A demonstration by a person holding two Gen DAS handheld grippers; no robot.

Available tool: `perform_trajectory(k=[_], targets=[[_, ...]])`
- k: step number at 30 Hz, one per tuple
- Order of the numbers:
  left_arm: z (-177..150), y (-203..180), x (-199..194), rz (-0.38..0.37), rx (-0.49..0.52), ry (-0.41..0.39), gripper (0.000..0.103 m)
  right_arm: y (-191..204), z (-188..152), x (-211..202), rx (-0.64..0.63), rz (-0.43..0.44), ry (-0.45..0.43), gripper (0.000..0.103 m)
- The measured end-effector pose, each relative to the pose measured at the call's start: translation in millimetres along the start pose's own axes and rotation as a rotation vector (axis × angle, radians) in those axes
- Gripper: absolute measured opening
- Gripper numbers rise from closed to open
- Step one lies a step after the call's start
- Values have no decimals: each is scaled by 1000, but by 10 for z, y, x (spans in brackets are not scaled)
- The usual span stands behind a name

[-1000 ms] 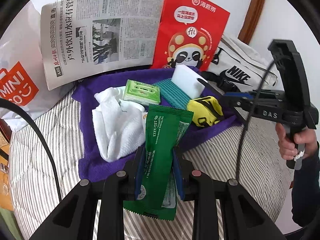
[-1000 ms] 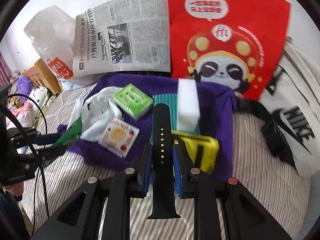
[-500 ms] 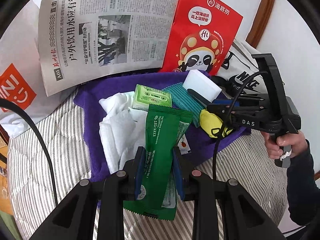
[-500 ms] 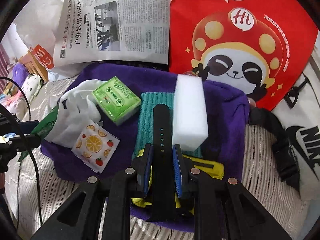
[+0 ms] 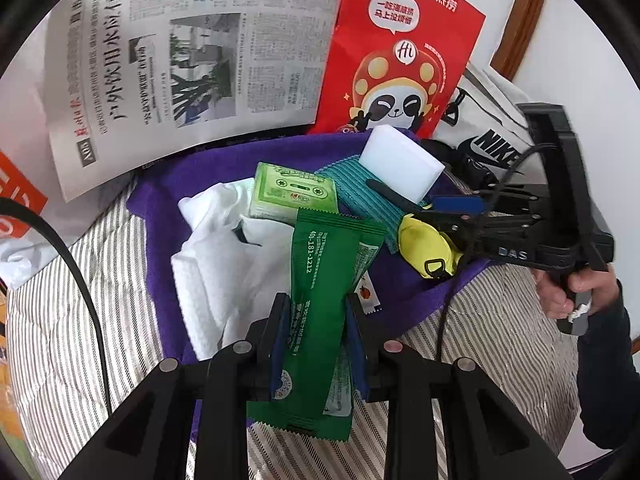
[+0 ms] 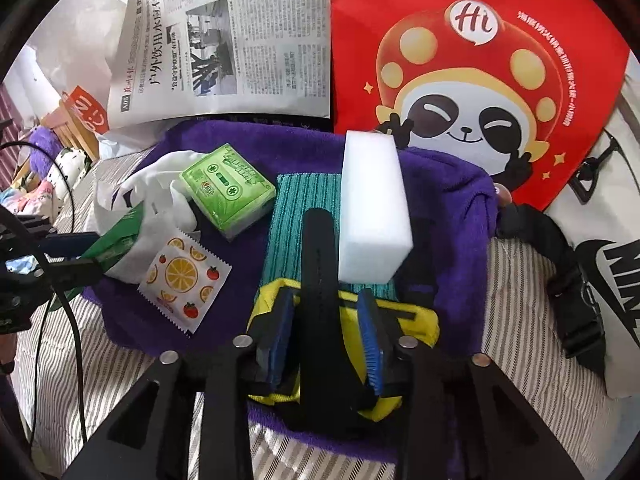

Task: Organize soft objects
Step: 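Lower the green packet and black strap onto the towel items with both tools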

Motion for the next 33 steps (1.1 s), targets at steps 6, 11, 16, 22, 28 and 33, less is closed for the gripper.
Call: perform_trajectory(k=[6,11,16,22,28,33], targets=[[94,-89,142,-7,32,29,26,-75,-54,-180,24,12,-37,46],[188,-239,262,-21,79,48,26,-147,-82,-350,59,21,-69,46],[299,-332,379,-43,92,55,26,-216,-135,-471,74,-3,-92,46],[380,-409,610,-54,96,72,26,-316,-218,-529,100,-10,-97,46],[398,-449,812,-62,104,86,30,-352,-273,-495,124,-2,-88,46],[382,-435,858,-71,99,82,37,-339,-301,-491,129,1,-83,46]])
Point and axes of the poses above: each gripper's, at about its wrist camera, not at the fingertips, and x roughly the way its jaws point, y to its left, z to its top, the point moved 5 cm from there along x, roughly the way its jaws point, and after that the axes turned 7 degrees about x, right-handed, at the moved point
